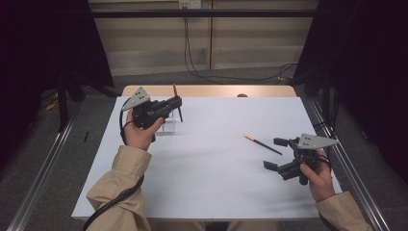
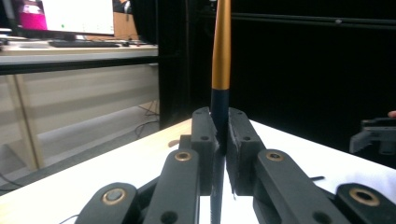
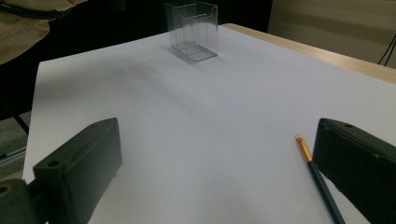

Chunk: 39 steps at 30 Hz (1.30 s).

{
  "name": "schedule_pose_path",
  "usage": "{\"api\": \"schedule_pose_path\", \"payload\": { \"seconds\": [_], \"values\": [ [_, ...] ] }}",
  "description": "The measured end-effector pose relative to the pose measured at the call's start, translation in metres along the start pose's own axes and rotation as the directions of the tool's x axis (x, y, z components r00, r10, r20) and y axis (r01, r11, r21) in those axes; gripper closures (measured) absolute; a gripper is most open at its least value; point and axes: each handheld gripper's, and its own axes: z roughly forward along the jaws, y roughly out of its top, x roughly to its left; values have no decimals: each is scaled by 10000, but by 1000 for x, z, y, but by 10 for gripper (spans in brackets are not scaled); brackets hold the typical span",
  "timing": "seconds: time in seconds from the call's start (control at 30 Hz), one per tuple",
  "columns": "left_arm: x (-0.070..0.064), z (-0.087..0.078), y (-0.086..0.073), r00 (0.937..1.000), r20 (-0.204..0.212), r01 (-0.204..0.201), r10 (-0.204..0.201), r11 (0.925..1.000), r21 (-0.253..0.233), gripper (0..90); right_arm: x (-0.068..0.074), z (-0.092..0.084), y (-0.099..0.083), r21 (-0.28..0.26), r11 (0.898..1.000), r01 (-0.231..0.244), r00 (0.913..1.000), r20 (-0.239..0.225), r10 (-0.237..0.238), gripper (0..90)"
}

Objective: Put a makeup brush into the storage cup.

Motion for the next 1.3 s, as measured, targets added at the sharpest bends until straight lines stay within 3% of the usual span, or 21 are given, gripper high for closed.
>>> {"api": "schedule_pose_path", "payload": {
  "seconds": [0.33,0.67,1.3],
  "values": [
    [15,2,-7,9973,-732,-37,44,9999,94,830,-1,-1,0,75,10000,34,10000,4,-34,8],
    [32,-1,-16,9861,-1662,99,-61,9997,216,830,-2,-2,0,73,10000,21,10000,10,-21,8],
    [43,3,-12,9744,-2246,-49,80,9999,146,830,-1,0,0,107,9999,40,9999,-109,-39,8]
  ]
}}
